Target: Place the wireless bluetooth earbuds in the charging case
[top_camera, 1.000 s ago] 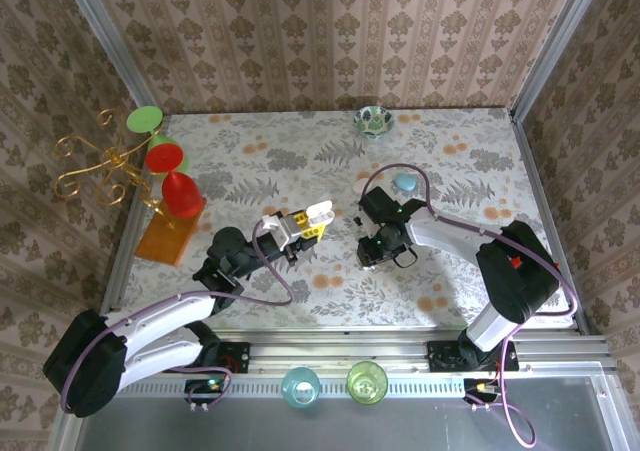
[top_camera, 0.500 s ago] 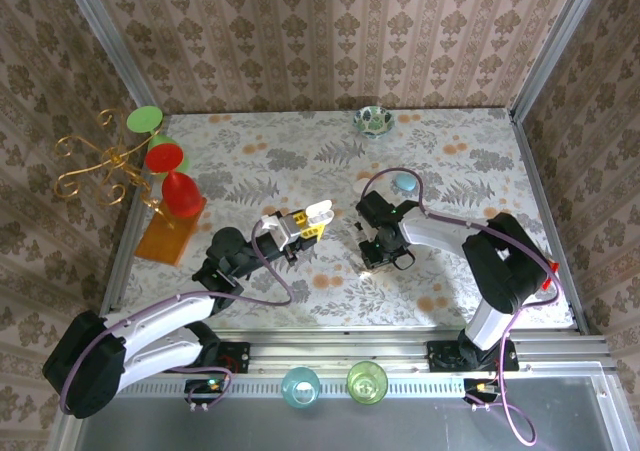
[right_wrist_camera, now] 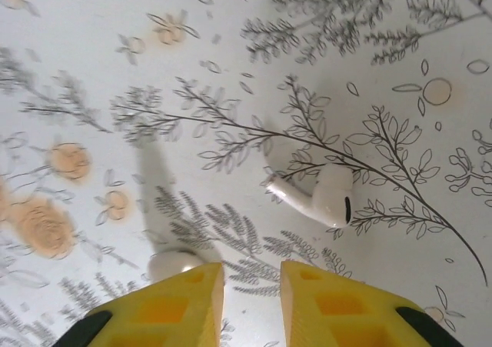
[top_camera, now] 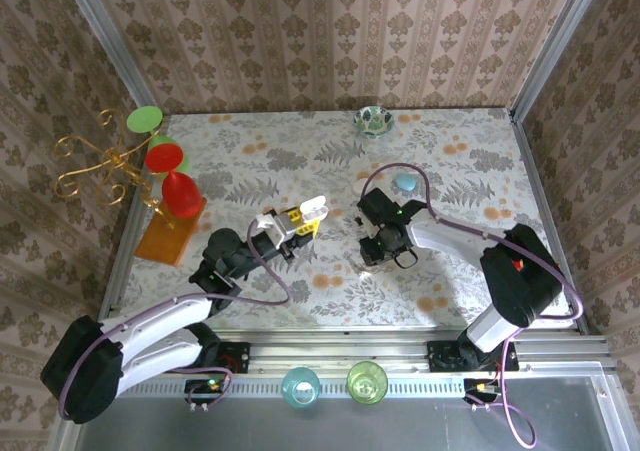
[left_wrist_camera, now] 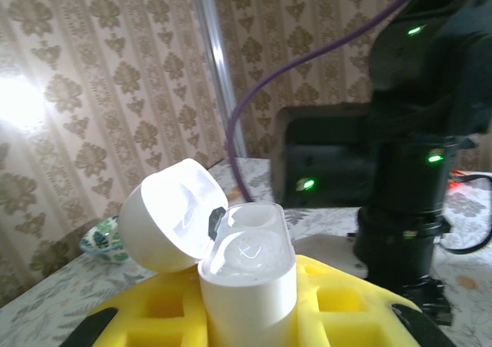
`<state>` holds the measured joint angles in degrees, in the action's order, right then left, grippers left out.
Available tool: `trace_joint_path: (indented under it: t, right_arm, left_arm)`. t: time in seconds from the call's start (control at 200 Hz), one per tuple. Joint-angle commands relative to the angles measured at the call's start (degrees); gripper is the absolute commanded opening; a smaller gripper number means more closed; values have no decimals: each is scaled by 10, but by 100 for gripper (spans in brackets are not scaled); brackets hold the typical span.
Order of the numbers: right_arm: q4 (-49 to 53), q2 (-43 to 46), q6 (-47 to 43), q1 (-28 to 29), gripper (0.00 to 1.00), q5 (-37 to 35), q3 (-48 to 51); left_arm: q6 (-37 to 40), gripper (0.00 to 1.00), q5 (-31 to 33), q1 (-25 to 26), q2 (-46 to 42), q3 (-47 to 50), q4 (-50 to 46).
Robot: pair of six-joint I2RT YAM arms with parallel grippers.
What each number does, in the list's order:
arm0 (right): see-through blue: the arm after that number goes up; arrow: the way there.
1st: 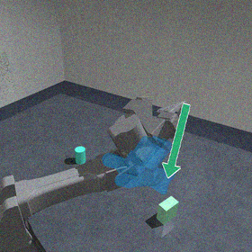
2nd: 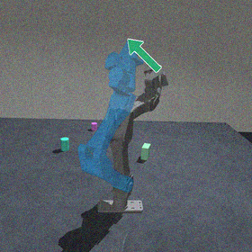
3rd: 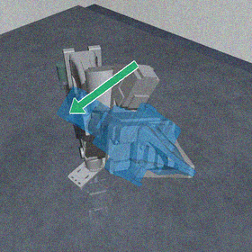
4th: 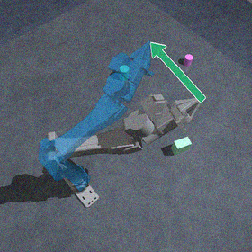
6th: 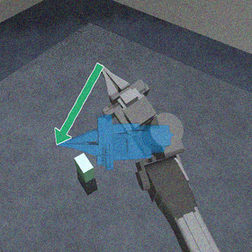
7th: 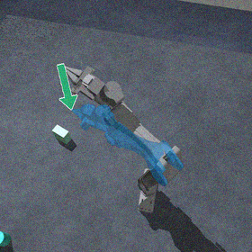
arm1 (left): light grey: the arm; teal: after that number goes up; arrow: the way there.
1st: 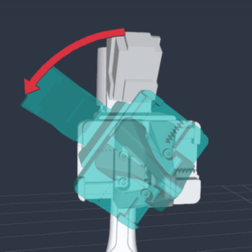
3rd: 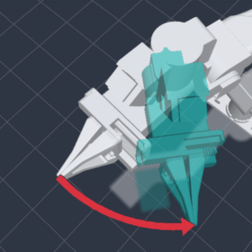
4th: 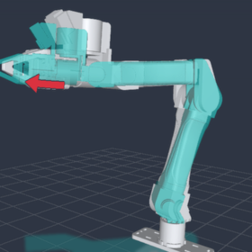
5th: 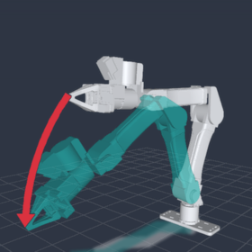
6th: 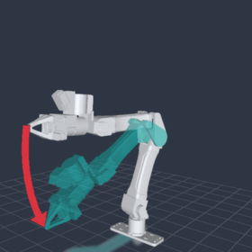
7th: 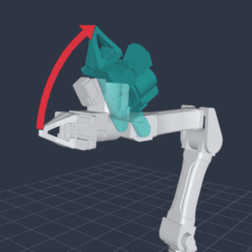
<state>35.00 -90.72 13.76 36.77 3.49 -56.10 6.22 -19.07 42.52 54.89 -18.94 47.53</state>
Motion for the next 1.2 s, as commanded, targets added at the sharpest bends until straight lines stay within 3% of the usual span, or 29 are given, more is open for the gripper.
trace_joint_path:
  t: [0.0, 0.535, 1.195]
  right_arm:
    - [28, 17, -17, 21, 30, -22, -1]
    - [115, -87, 7, 142, 37, -156, -91]
    - [206, -211, -98, 171, 39, -196, -181]
  left_arm:
    - [-26, 0, 32, -24, -20, 18, 17]
    - [-24, 0, 87, -57, -104, 34, -46]
    - [-31, 0, 99, -77, -121, 32, -64]
